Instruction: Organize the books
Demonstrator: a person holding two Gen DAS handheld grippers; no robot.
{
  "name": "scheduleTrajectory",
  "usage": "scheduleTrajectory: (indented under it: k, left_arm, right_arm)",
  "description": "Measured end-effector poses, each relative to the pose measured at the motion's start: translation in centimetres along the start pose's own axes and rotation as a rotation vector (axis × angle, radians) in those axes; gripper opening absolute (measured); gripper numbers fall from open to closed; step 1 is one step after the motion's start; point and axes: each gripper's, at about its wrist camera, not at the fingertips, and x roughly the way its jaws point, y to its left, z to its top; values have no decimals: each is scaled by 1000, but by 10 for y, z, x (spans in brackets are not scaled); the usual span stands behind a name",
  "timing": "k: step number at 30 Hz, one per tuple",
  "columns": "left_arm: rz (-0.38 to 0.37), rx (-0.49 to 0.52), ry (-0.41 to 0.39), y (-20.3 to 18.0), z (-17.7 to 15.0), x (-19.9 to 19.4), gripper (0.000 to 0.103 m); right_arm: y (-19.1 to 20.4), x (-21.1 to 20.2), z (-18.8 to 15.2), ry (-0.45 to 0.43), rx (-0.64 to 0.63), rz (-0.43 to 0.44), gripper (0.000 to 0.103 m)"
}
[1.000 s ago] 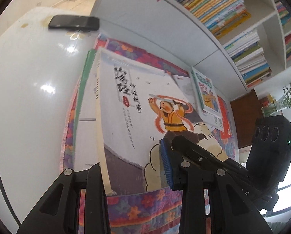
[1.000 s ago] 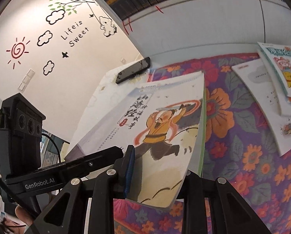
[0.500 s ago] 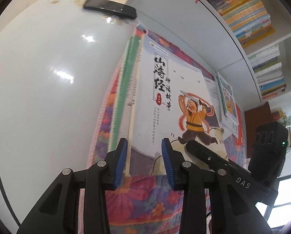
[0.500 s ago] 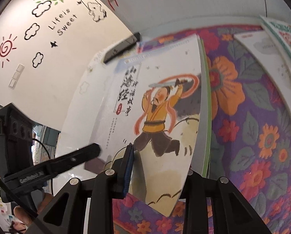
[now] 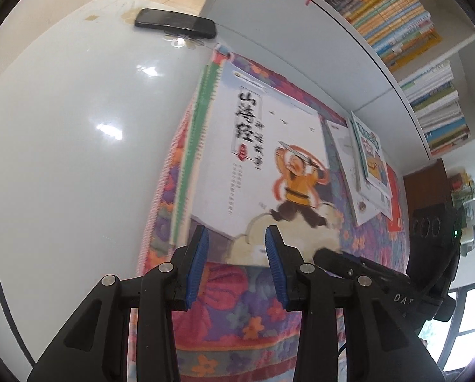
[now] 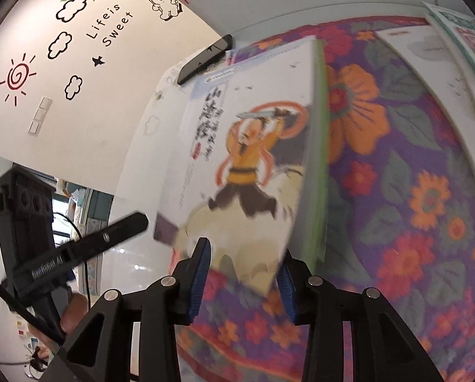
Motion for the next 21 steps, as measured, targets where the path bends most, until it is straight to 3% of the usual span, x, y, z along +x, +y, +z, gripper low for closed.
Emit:
scheduleTrajectory:
  k: [8,12,16,21]
  left_arm:
    - [-85,122,46,-72,-6,23,34]
    - [-131,194,86,-127,-9,47,34]
    - [-154,235,116,-181,-3,77,34]
    - [-156,205,117,-238,21,119,34]
  right_arm:
    - [-79,-63,-28,-59,188,-29,39]
    - [-129,-110,-33,-141,280,-106,39]
    - [-173,-157,-20,-214,330,-174,39]
    - [-216,-209,13,-328,310,-281,40]
